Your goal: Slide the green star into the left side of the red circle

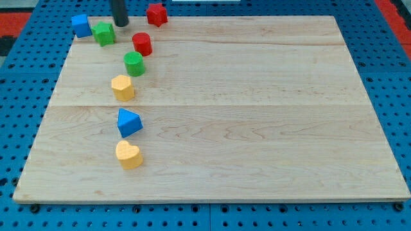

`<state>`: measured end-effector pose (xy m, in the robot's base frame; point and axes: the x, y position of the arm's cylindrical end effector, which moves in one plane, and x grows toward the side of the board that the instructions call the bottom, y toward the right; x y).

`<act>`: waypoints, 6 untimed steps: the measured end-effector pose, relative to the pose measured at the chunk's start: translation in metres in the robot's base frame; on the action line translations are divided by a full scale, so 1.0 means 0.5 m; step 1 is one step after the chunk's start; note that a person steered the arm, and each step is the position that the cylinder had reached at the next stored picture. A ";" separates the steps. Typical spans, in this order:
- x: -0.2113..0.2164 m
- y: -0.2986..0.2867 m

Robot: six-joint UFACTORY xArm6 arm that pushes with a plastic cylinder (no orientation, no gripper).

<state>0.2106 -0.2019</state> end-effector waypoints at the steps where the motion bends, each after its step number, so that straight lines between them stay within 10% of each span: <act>1: -0.001 -0.064; 3: 0.185 -0.011; 5: 0.065 -0.005; 6: 0.207 0.021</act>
